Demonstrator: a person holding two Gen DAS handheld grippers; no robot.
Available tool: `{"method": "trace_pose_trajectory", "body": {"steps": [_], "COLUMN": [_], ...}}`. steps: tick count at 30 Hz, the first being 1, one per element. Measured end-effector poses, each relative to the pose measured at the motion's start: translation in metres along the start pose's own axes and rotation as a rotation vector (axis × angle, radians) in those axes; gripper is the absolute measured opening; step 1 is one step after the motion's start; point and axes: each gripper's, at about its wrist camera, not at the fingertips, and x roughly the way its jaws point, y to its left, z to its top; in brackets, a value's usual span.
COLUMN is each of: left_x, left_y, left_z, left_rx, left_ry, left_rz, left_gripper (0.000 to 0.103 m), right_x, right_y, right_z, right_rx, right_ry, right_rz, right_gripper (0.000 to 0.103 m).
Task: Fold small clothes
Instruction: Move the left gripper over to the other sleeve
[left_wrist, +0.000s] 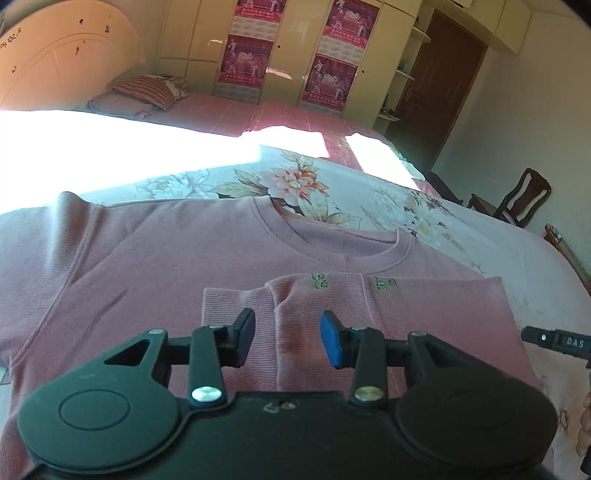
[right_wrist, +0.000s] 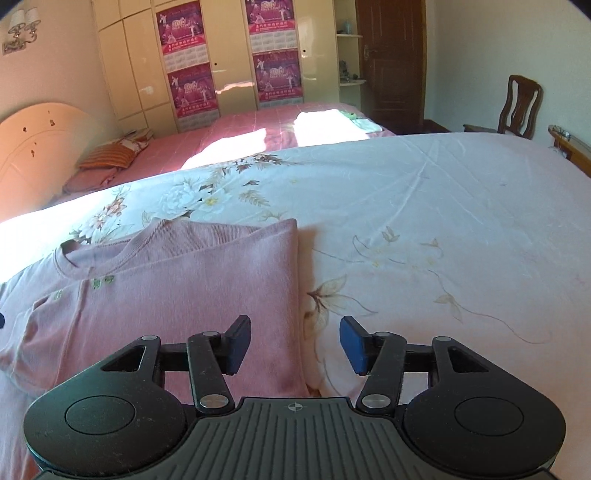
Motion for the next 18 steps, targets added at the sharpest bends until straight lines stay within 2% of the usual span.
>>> {"method": "trace_pose_trajectory", "body": {"steps": [3, 5, 7, 8, 10, 13, 14, 15, 16, 17, 18], "left_x": [0.023, 0.037, 0.042, 0.042, 0.041, 0.036, 0.031, 0.027, 0.025, 0.026, 0.027], "left_y": [-0.009, -0.009, -0.006, -0.005, -0.006, -0.004, -0.004, -0.004, -0.003, -0.001, 0.000], "left_z": [-0.003, -0.006, -0.008, -0.007, -0.005, -0.003, -0.002, -0.002, -0.003, -0.005, -0.006], "left_rx": [0.035, 0.063, 0.072, 0.072, 0.087, 0.084, 0.074, 0.062, 0.054, 0.047, 0.042], "left_ry": [0.041, 0.080, 0.066, 0.073, 0.086, 0.094, 0.095, 0.091, 0.089, 0.102, 0.121], "left_rz": [0.003, 0.030, 0.038, 0.036, 0.038, 0.046, 0.057, 0.064, 0.073, 0.085, 0.089], "left_gripper": [0.038, 0.039, 0.039, 0.039, 0.039, 0.041, 0.044, 0.055, 0.071, 0.077, 0.075], "right_x": [0.031, 0.045, 0.066, 0.075, 0.078, 0.069, 0.062, 0.052, 0.047, 0.048, 0.052], "right_y": [0.003, 0.008, 0.013, 0.010, -0.001, 0.004, 0.005, 0.009, 0.014, 0.020, 0.025], "right_z": [0.022, 0.032, 0.037, 0.037, 0.037, 0.035, 0.034, 0.030, 0.024, 0.017, 0.009], "right_rx": [0.010, -0.017, -0.084, -0.089, -0.044, -0.065, -0.054, -0.063, -0.084, -0.121, -0.155], "right_ry": [0.009, 0.001, 0.020, 0.039, 0.038, 0.013, -0.006, -0.033, -0.029, 0.001, 0.040], "right_rz": [-0.013, -0.027, -0.126, -0.148, -0.125, -0.158, -0.151, -0.128, -0.116, -0.098, -0.100], "right_gripper": [0.054, 0.053, 0.048, 0.047, 0.048, 0.048, 0.048, 0.048, 0.048, 0.048, 0.048]}}
